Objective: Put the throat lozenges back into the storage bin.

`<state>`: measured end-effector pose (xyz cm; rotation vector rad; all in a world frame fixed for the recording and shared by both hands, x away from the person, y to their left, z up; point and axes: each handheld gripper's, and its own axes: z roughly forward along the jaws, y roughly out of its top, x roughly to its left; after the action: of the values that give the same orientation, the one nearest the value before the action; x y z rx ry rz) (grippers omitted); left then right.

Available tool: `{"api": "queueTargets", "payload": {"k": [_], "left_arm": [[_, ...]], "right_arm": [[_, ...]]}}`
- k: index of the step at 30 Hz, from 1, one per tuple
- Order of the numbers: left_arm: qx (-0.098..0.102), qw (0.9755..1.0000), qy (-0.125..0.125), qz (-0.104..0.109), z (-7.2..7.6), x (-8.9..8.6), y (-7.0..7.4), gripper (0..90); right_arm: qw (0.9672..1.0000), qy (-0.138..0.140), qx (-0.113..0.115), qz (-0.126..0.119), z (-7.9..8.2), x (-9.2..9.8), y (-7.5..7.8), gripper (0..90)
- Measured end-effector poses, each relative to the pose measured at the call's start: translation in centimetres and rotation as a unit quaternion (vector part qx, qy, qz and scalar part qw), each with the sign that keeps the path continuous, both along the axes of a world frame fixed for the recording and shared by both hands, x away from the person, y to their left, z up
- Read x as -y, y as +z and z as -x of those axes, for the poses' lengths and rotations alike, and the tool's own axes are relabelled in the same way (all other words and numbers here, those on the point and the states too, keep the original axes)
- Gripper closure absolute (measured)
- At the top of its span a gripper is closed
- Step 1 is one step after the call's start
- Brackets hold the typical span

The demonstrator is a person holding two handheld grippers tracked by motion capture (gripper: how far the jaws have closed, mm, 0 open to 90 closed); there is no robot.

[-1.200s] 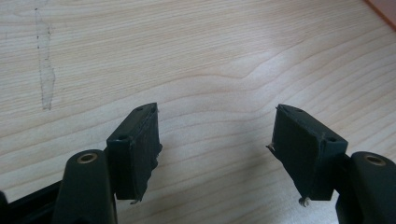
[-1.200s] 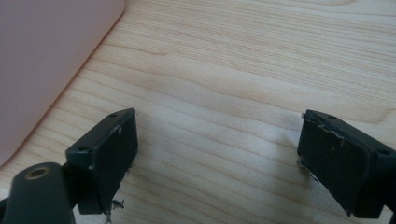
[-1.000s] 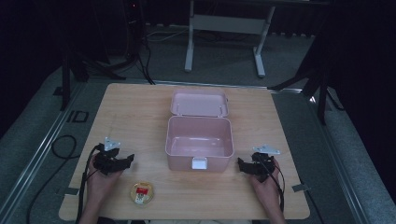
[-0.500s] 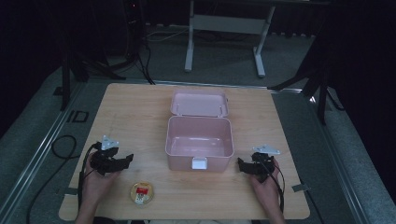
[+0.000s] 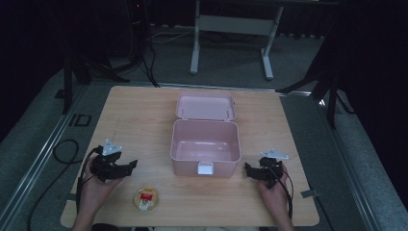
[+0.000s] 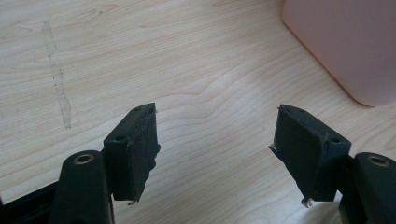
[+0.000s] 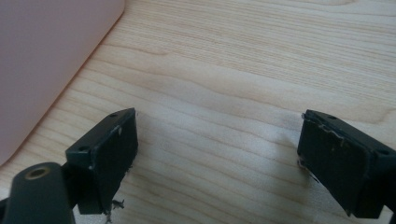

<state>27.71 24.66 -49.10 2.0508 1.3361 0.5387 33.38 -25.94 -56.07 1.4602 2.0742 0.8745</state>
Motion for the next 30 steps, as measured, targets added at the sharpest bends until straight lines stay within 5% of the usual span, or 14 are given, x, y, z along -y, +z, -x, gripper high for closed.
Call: {"api": "queueTargets", "payload": {"k": [10, 24, 30], "left_arm": [[-0.005, 0.9993, -0.027, -0.025, 0.9, 0.9, 1.5, 30.4], [-0.008, 0.9983, -0.033, -0.047, 1.7, 0.7, 3.0, 21.9], [-0.025, 0.9965, -0.051, -0.061, 1.8, 1.2, 3.0, 19.1]], "right_arm": [[1.0000, 0.000, 0.000, 0.000, 0.0, 0.0, 0.0, 12.1], [1.0000, 0.000, 0.000, 0.000, 0.0, 0.0, 0.0, 12.1], [1.0000, 0.000, 0.000, 0.001, 0.0, 0.0, 0.0, 12.1]]}}
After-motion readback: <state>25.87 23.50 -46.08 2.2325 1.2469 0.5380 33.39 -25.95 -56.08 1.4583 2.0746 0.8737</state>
